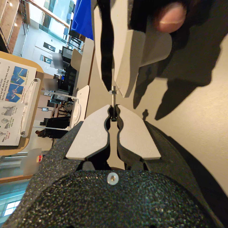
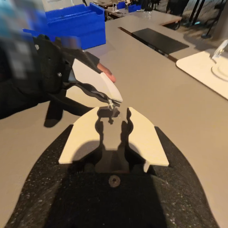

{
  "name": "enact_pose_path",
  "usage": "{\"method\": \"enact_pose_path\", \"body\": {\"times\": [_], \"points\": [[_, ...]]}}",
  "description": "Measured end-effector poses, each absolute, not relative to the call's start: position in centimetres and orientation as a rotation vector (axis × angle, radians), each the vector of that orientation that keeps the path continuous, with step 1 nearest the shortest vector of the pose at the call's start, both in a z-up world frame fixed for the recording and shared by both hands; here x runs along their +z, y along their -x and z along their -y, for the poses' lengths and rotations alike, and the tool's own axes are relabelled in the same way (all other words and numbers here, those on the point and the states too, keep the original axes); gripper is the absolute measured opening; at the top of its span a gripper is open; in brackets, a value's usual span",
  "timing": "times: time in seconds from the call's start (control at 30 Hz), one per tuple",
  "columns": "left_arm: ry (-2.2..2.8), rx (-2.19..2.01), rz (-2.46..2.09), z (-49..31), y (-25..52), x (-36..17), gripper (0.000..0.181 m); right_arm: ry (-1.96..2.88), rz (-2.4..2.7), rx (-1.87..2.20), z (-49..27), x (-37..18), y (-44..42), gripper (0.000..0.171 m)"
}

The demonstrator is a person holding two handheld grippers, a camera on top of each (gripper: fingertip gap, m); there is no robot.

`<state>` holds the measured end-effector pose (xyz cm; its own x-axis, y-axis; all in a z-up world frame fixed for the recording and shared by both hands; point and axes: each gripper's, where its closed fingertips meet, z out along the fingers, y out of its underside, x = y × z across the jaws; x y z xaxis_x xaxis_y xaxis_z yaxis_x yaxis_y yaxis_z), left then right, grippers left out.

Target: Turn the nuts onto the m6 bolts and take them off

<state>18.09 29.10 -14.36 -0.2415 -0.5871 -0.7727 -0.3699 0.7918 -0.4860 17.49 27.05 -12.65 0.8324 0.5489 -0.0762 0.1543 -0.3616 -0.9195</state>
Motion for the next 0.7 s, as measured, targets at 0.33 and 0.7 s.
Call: {"method": "enact_pose_path", "body": {"times": [0.33, 0.7], "points": [[0.713, -0.205, -1.889, -29.0, -18.1, -14.9, 0.005, 1.977, 0.478, 0.462, -27.2, -12.9, -17.1, 0.011], [0.695, -0.157, -1.855, -29.2, -18.4, -14.3, 0.005, 1.918, -0.034, 1.092, -27.6, -12.2, -18.1, 0.028]]}}
